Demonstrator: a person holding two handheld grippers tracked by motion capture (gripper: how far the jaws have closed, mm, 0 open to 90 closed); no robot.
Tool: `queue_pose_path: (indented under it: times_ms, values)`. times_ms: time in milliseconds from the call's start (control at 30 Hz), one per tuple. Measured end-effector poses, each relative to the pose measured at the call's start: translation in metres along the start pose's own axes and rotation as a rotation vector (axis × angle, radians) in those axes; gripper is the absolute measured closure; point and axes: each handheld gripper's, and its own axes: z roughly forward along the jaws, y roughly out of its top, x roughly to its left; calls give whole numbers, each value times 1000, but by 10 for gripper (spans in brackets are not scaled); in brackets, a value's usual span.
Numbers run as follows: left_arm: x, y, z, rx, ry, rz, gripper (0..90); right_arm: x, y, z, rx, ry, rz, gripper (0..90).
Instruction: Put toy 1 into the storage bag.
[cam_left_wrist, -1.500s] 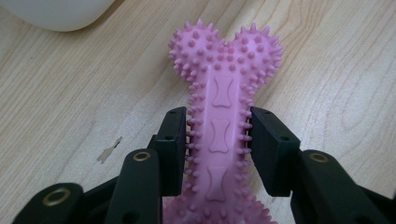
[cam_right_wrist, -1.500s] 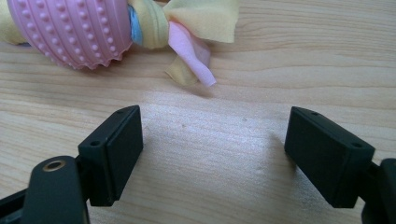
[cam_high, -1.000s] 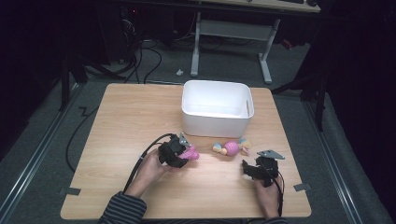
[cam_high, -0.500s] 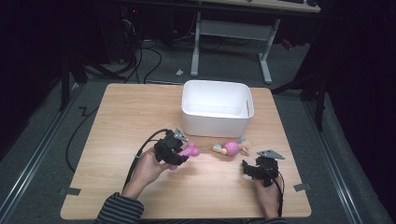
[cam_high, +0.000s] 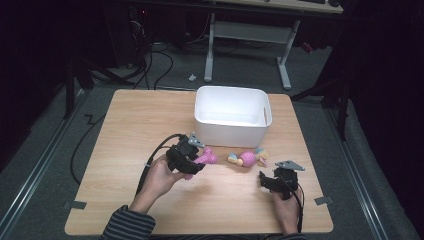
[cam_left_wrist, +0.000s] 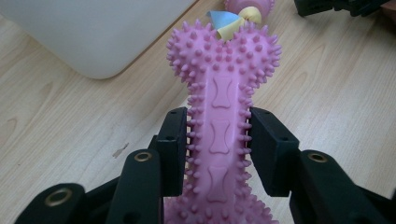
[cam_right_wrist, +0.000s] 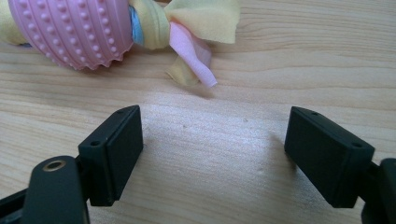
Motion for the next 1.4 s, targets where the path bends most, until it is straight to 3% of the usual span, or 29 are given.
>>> queue_pose_path:
  times_ms: [167,267,667,1200,1400]
  values:
    - [1,9,-8,-12,4,2,592,0,0,0,1,0,0,193]
    - [3,19,-15,-39,-25,-1,591,0,0,0,0,3,-2,200]
    - [10,47,-27,-66,-48,3,592,1,0,0,-6,11,-5,221]
    - [26,82,-33,-75,-65,12,590,1,0,0,-8,17,-6,234]
    - [32,97,-34,-69,-51,20,591,1,0,0,-9,17,-8,234]
